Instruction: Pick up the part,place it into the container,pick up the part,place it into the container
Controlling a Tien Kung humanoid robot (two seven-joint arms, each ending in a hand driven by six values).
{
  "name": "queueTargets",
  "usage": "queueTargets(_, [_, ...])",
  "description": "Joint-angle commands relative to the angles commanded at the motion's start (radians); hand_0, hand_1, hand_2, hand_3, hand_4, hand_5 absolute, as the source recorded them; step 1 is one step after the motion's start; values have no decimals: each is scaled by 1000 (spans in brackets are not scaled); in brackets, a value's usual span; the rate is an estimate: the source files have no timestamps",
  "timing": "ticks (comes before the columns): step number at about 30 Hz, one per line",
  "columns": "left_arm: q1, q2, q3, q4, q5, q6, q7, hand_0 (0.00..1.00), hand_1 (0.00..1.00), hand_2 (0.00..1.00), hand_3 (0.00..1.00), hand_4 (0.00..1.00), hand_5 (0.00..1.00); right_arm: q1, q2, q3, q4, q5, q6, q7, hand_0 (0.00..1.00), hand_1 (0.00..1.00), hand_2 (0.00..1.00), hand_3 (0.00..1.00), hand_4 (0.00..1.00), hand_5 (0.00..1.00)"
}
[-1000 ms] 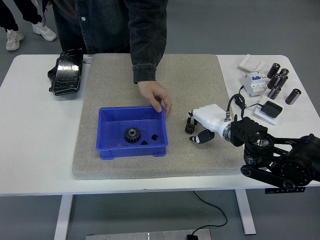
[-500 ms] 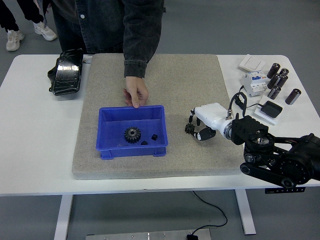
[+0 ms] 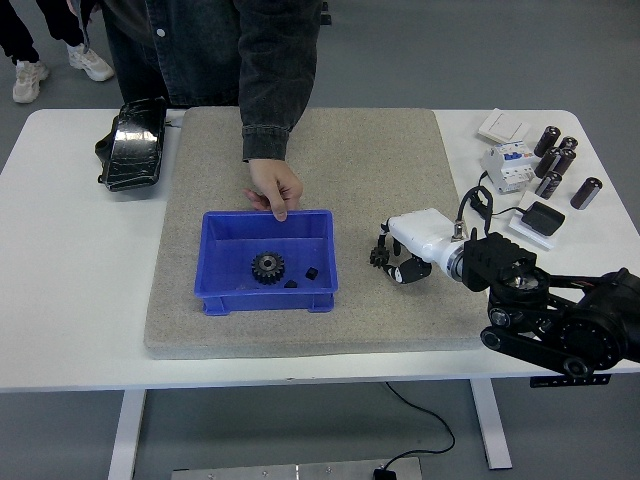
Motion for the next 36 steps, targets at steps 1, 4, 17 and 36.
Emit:
queueTargets(1, [0, 0, -1, 0, 1, 1, 0, 690, 681, 653, 620, 686, 389, -1, -1, 1, 2, 0, 4, 1, 201, 336, 534, 659, 760, 255])
queueTargets(4, [0, 0, -4, 1, 6, 3, 0, 690, 681, 649, 619, 679, 387, -1, -1, 2, 6, -3, 11, 3, 206, 356, 660, 746, 812, 280])
queueTargets(17, [-1, -1, -13, 3, 20, 4, 5, 689, 682, 643, 613, 672, 386, 3, 9, -1, 6, -9, 4, -4, 195, 342, 710, 780, 826, 287])
queueTargets(36, [-5, 1, -12, 2, 15, 3, 2, 687, 683, 639, 607, 652, 375, 7, 13, -14, 9, -3, -25, -16, 162, 311, 545, 655, 655, 175])
